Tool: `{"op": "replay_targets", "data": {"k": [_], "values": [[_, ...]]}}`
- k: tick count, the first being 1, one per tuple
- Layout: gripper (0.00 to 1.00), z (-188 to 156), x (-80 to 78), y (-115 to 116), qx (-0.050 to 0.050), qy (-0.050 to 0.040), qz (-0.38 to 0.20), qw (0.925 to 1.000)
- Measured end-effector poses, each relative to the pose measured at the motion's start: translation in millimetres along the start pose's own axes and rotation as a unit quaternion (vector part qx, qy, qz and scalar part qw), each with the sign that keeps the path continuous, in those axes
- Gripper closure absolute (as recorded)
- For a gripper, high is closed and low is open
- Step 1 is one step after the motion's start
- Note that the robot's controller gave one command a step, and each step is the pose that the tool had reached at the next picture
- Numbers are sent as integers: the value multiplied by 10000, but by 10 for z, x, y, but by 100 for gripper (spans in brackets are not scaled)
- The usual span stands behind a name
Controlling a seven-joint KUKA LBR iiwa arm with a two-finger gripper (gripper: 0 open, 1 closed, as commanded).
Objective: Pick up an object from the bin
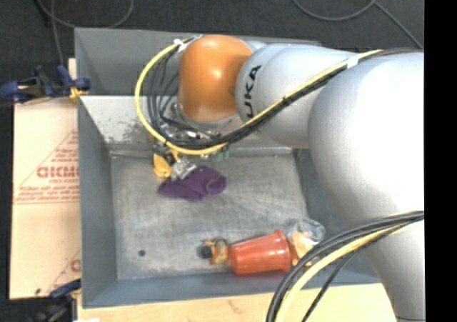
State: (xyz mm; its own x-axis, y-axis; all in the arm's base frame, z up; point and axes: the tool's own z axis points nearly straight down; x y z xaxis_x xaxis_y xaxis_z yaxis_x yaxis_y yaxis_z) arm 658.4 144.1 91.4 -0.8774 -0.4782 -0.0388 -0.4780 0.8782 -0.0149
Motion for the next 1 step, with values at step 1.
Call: {"op": "replay_targets", "data": {"k": [1], "values": [[100,-1584,497,-391,-65,166,-219,9996]]}}
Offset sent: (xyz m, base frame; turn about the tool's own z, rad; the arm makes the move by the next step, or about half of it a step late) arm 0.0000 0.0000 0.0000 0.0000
